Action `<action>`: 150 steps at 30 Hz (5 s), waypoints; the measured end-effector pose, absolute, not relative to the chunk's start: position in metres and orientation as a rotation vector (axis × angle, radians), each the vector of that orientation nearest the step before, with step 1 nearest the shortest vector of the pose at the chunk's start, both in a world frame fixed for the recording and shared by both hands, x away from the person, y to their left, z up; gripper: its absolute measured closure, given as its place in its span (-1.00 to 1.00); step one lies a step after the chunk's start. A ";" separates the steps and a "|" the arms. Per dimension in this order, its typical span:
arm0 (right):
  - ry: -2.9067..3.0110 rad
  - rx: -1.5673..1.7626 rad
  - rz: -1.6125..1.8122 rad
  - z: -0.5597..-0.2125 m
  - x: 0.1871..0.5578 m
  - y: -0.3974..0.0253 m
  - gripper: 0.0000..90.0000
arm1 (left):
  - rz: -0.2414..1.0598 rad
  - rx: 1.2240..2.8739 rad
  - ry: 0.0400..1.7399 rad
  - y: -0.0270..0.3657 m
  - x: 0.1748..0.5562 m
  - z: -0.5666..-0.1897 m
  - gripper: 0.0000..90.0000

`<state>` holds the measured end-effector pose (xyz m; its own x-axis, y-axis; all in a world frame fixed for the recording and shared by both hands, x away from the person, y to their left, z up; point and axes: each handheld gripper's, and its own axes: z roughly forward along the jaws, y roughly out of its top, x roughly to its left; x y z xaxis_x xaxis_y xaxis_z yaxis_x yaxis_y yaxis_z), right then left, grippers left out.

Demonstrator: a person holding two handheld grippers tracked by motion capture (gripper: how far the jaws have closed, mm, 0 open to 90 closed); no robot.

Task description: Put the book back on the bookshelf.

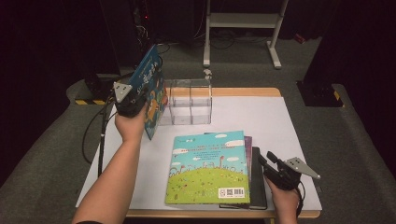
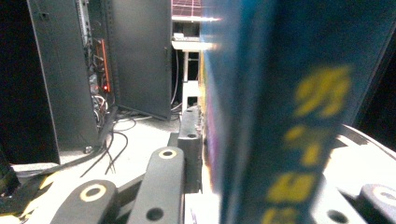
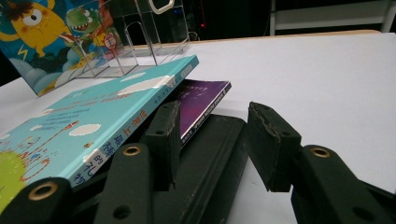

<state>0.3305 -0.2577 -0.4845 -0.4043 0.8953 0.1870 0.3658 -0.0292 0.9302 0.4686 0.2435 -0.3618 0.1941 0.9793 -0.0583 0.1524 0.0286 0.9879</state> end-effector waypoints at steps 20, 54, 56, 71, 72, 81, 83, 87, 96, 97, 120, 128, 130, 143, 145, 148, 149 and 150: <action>1.784 1.307 1.425 -0.485 0.330 -0.255 0.21 | 0.921 1.421 1.189 0.251 0.445 -0.383 -0.36; 1.800 1.296 1.395 -0.484 0.330 -0.250 0.18 | 0.653 1.663 1.225 0.274 0.360 -0.453 -0.75; 1.801 1.295 1.396 -0.484 0.330 -0.250 0.18 | 0.627 1.688 1.234 0.274 0.358 -0.458 -0.77; 1.807 1.292 1.388 -0.485 0.330 -0.248 0.16 | 0.435 1.930 1.203 0.250 0.339 -0.495 -0.80; 1.810 1.290 1.390 -0.484 0.330 -0.248 0.15 | 0.416 1.935 1.197 0.246 0.337 -0.495 -0.80; 1.850 1.252 1.390 -0.472 0.326 -0.241 0.01 | 0.277 2.028 1.119 0.204 0.328 -0.499 -0.78; 1.872 1.237 1.382 -0.469 0.325 -0.237 -0.01 | 0.250 2.033 1.114 0.198 0.328 -0.499 -0.77; 1.930 1.215 1.387 -0.464 0.324 -0.229 -0.04 | 0.218 2.028 1.108 0.188 0.330 -0.498 -0.76; 2.036 1.174 1.372 -0.461 0.321 -0.211 -0.13 | 0.160 1.999 1.111 0.177 0.336 -0.499 -0.76; 2.045 1.171 1.374 -0.462 0.321 -0.210 -0.14 | 0.150 1.994 1.113 0.176 0.337 -0.499 -0.76; 2.127 1.214 1.321 -0.462 0.323 -0.198 -0.35 | 0.119 2.000 1.119 0.166 0.341 -0.501 -0.99; 2.132 1.210 1.314 -0.462 0.324 -0.197 -0.35 | 0.111 2.012 1.128 0.164 0.342 -0.499 -0.99; 2.133 1.209 1.313 -0.461 0.324 -0.197 -0.35 | 0.101 2.017 1.121 0.163 0.342 -0.499 -0.99; 2.116 1.232 1.318 -0.459 0.324 -0.203 -0.36 | 0.112 1.992 1.092 0.149 0.342 -0.496 -0.99; 2.114 1.232 1.317 -0.459 0.324 -0.204 -0.38 | 0.117 2.000 1.082 0.147 0.343 -0.495 -0.99; 2.103 1.241 1.317 -0.458 0.324 -0.205 -0.41 | 0.123 2.004 1.072 0.143 0.343 -0.496 -0.99; 2.101 1.246 1.320 -0.458 0.324 -0.206 -0.41 | 0.123 2.004 1.072 0.143 0.343 -0.496 -0.99; 2.100 1.245 1.321 -0.457 0.324 -0.207 -0.41 | 0.119 1.999 1.073 0.142 0.343 -0.496 -0.99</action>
<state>0.3239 -0.2068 -0.4574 -0.5449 0.8263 0.1423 0.4858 0.1728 0.8568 0.3430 0.1422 -0.4957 0.6288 0.7233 -0.2854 0.6435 -0.2781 0.7131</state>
